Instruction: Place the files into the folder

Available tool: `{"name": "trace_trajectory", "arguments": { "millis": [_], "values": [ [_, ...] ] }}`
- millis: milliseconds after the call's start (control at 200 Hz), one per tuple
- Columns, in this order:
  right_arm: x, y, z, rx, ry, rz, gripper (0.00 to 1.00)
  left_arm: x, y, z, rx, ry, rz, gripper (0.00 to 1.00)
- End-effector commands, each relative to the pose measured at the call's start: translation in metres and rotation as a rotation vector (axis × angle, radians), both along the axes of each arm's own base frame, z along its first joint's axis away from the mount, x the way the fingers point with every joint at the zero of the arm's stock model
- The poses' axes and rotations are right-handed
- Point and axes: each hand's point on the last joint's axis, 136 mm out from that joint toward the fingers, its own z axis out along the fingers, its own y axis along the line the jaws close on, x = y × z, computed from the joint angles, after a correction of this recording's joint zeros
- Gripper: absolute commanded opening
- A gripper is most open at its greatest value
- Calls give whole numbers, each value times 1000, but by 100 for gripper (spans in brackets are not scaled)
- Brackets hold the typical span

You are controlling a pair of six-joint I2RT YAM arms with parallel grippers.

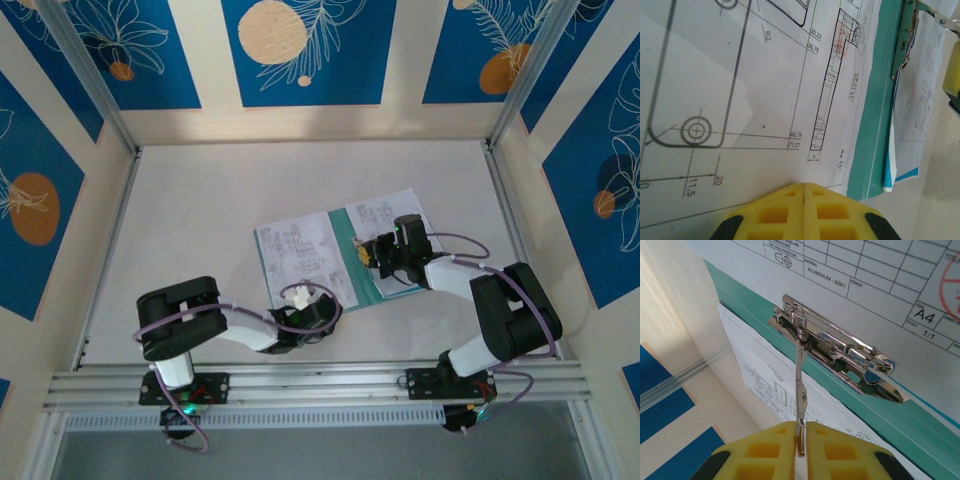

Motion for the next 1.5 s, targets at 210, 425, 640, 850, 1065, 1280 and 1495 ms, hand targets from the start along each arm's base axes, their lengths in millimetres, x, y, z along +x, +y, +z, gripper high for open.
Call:
{"name": "trace_trajectory", "arguments": {
  "millis": [210,425,640,850,1065,1280,1495],
  "values": [
    [6,5,3,24,0,4,14,-25,29,-50,180,107,-49,0],
    [6,6,2,16,3,12,11,-25,30,-50,186,106,-49,0],
    [4,3,-2,7,15,7,6,-25,32,-49,187,105,-46,0],
    [-6,-3,-14,-20,63,9,1,-25,32,-48,186,104,-45,0],
    [-17,-12,-32,-52,92,5,0,-25,33,-47,183,102,-39,0],
    [-31,-24,-50,-97,121,14,0,-24,34,-46,183,101,-31,0],
    [-45,-34,-67,-145,153,23,0,-24,37,-46,185,102,-23,0]
  ]
}}
